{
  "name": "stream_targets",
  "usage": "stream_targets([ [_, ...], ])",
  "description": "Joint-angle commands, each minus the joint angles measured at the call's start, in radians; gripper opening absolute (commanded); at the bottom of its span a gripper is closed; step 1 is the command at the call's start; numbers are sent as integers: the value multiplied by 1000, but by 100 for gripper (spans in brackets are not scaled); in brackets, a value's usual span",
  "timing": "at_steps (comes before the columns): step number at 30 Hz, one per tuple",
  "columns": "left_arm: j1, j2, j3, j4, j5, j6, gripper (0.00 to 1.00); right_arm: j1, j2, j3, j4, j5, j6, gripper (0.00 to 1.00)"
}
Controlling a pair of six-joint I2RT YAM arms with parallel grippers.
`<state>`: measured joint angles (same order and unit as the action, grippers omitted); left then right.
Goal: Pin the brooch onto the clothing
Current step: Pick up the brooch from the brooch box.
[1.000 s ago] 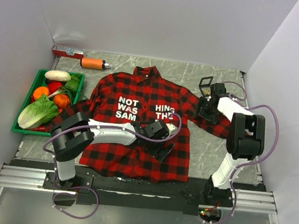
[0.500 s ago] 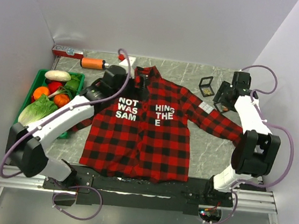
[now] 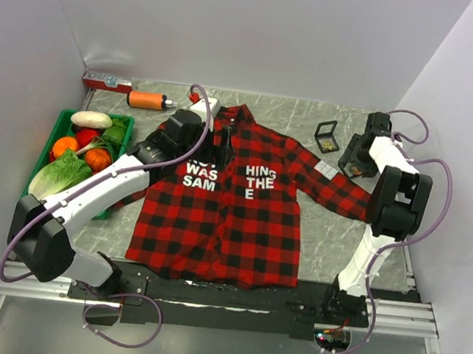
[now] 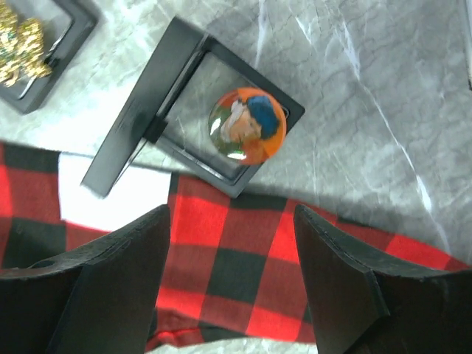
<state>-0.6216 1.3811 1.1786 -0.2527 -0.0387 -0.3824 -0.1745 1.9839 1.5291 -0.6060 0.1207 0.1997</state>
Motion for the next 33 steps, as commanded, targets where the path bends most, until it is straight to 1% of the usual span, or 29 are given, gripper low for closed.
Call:
stream_targets([
  [1,-1,1,15,21,31,-1,96,-28,23,80,0,16,-11,74],
  [5,0,15,21,12,31,-1,96,-46,61,97,2,10,0,74],
  [12,-1,32,18,18,77,-21,96,-85,95,95,35,-81,21,73],
  [19,-1,38,23,15,99,-29,96,-88,108,106,54,-115,37,73],
  [20,0,38,21,15,100,-29,97,-88,113,108,54,-139,38,74],
  [27,-1,36,24,13,92,-26,96,-88,133,131,41,-139,50,74],
  [33,-1,38,24,12,97,-26,96,-88,180,192,-15,-122,60,73],
])
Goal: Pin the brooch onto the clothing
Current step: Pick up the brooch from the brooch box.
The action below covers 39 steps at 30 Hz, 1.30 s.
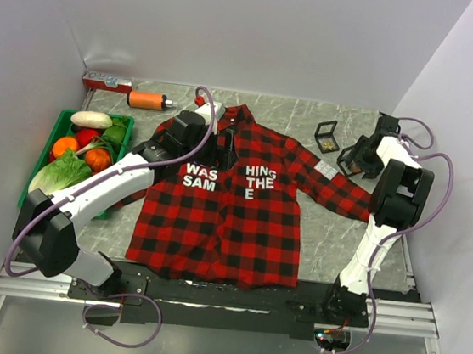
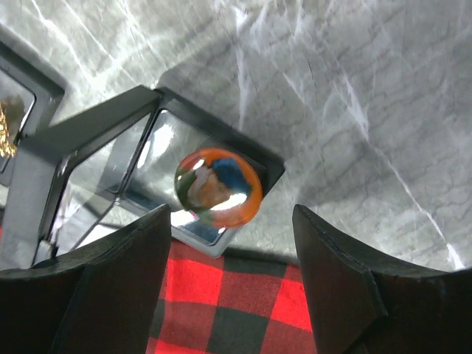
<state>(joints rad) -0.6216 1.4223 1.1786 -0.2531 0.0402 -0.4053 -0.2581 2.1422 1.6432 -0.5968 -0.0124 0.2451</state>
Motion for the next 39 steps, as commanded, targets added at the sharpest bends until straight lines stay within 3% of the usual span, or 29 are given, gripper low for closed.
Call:
stream_targets([
  [1,-1,-5,24,11,17,-3,96,-4,25,90,-31,11,14,73],
  [15,-1,-6,26,9,13,0,96,-3,45,116,-49,46,10,73],
  [22,-1,-6,26,8,12,2,96,-4,32,95,-58,72,-6,64],
  [31,-1,-13,26,9,15,0,96,-15,-5,27,-44,78,-15,55],
  [39,-1,-16,26,9,20,0,96,-43,-103,-144,29,52,-17,50],
])
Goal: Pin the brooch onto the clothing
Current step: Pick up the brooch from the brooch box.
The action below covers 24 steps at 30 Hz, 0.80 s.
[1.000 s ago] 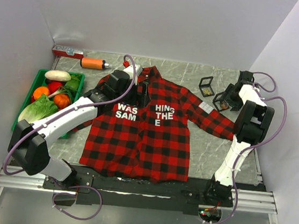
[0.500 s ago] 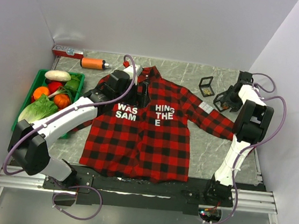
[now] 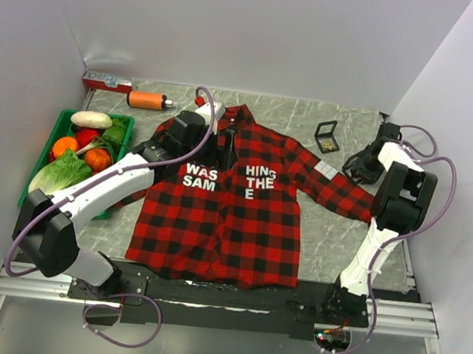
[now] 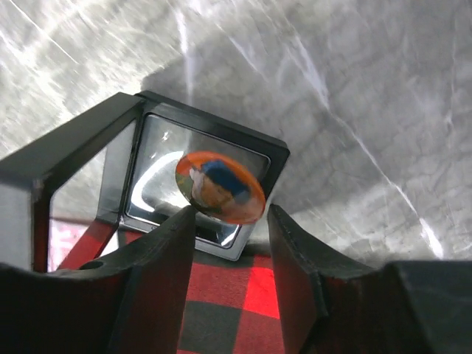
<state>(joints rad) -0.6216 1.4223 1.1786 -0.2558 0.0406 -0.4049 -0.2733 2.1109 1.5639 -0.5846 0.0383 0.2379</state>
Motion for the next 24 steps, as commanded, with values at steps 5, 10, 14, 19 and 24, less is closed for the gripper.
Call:
stream_targets([
  [5,-1,-17,27,10,24,-2,97,-47,-166,-183,58,-32,8,49],
  [10,-1,-14,26,12,33,-3,96,-52,-253,-238,80,-57,20,53],
  [14,-1,-14,29,12,42,-5,97,-63,-284,-245,81,-51,23,59],
  [19,-1,-14,27,12,44,-6,97,-79,-259,-216,78,-80,21,61],
  [24,-1,-13,27,13,47,-8,96,-84,-209,-171,71,-100,34,64],
])
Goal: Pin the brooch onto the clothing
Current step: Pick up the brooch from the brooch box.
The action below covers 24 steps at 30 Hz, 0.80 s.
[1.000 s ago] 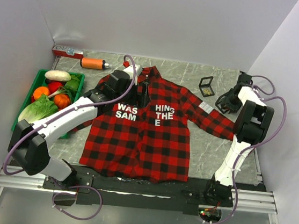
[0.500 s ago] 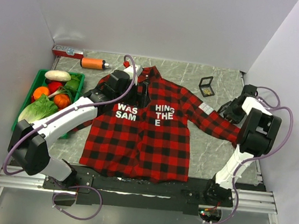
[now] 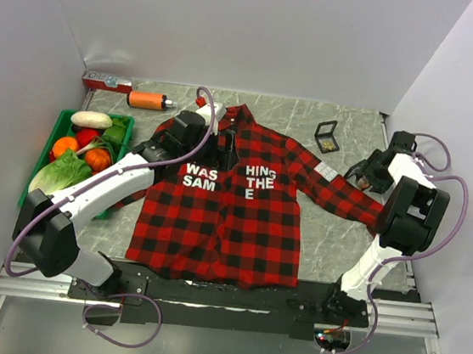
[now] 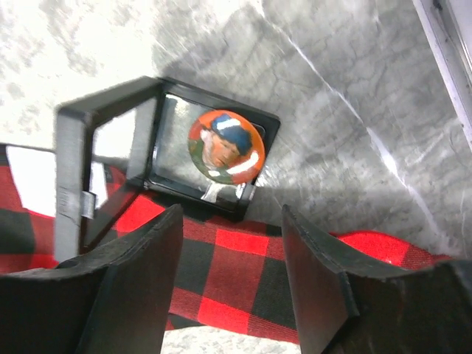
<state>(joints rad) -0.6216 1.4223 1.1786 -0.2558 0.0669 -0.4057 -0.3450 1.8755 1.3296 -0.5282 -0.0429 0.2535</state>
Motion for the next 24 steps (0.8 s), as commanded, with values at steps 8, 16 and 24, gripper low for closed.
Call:
stream_targets([
  [8,-1,-6,29,10,17,-5,96,-15,105,120,14,-51,32,69],
  [16,-1,-5,27,10,20,-7,96,-28,123,103,16,-34,47,70],
  [24,-1,-5,27,10,24,-8,96,-31,155,140,-16,-3,35,64],
])
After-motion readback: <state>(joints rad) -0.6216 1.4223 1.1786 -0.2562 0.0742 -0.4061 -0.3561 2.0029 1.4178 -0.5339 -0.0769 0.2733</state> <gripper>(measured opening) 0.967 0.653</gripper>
